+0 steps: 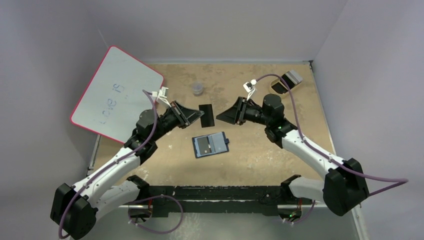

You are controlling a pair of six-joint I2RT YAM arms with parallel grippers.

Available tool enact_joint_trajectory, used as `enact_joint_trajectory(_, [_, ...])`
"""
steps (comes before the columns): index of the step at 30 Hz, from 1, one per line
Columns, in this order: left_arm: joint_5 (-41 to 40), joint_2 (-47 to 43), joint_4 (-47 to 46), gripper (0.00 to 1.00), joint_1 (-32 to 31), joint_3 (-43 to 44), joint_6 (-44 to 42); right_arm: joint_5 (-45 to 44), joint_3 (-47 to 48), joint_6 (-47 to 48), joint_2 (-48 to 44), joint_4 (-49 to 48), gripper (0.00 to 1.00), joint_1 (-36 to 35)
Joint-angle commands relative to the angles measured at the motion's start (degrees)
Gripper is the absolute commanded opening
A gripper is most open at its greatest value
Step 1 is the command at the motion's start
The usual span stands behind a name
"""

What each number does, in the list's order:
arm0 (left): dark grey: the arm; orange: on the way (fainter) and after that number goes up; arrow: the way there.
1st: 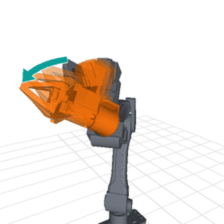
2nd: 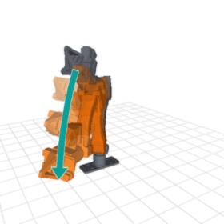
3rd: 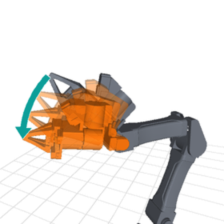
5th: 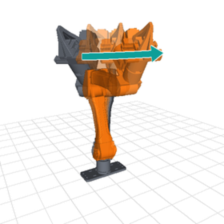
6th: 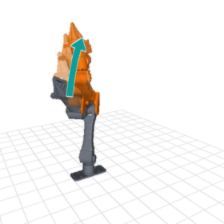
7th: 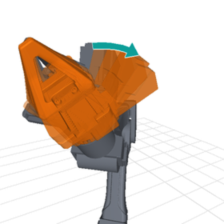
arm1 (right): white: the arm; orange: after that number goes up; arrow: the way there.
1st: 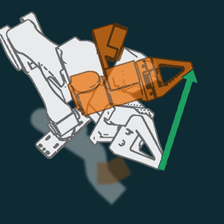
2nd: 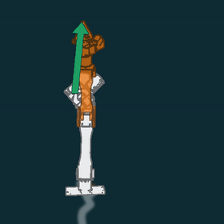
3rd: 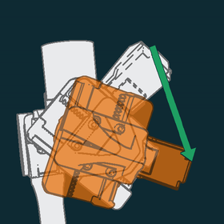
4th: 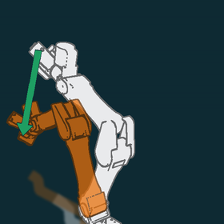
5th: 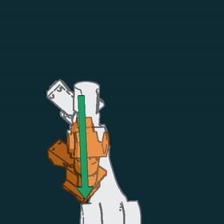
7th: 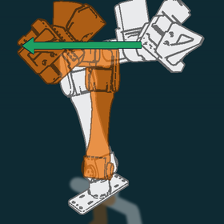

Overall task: Put the credit cards into the card holder
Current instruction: Pick up the credit card from the storage box, then insert the credit card into the card holder.

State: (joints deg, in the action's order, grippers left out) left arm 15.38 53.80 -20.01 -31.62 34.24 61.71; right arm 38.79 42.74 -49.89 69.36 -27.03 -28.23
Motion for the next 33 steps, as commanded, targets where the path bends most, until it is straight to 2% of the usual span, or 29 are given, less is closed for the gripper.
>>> enact_joint_trajectory(1, [-2.3, -0.9, 3.7, 0.0, 0.2, -3.7, -1.7, -10.6, 2.5, 10.7, -1.6, 12.0, 0.43, -0.2])
enact_joint_trajectory(8, [-1.7, 3.6, 4.0, 0.0, 0.2, -9.0, 0.5, -18.5, 3.0, 17.7, 7.2, 19.9, 0.45, -0.2])
enact_joint_trajectory(10, [-1.1, 6.0, 4.9, 0.0, 0.2, -9.6, 0.3, -19.2, 3.4, 19.0, 10.5, 20.6, 0.45, -0.2])
enact_joint_trajectory(13, [1.0, 9.2, 0.4, 0.0, 0.2, -11.6, 2.2, -19.6, 3.4, 20.3, 14.8, 20.3, 0.47, -0.3])
enact_joint_trajectory(15, [0.7, 10.8, 0.6, 0.0, 0.3, -11.8, 1.9, -19.6, 3.3, 21.2, 17.5, 19.7, 0.47, -0.5])
enact_joint_trajectory(20, [2.0, 14.2, -0.1, 0.0, 0.2, -11.8, 0.6, -19.4, 3.6, 22.5, 22.6, 20.1, 0.36, -1.9])
enact_joint_trajectory(22, [2.1, 15.0, 0.8, 0.0, 0.2, -11.4, -0.3, -20.2, 3.3, 22.4, 23.1, 20.5, 0.29, -2.8])
enact_joint_trajectory(26, [2.7, 16.5, 1.6, 0.0, 0.3, -11.2, -2.1, -21.3, 2.3, 21.3, 23.2, 20.4, 0.22, -5.1])
enact_joint_trajectory(33, [4.3, 19.5, -1.0, 0.0, 0.7, -11.4, -4.7, -23.4, 0.2, 18.9, 22.5, 19.4, 0.19, -8.5])
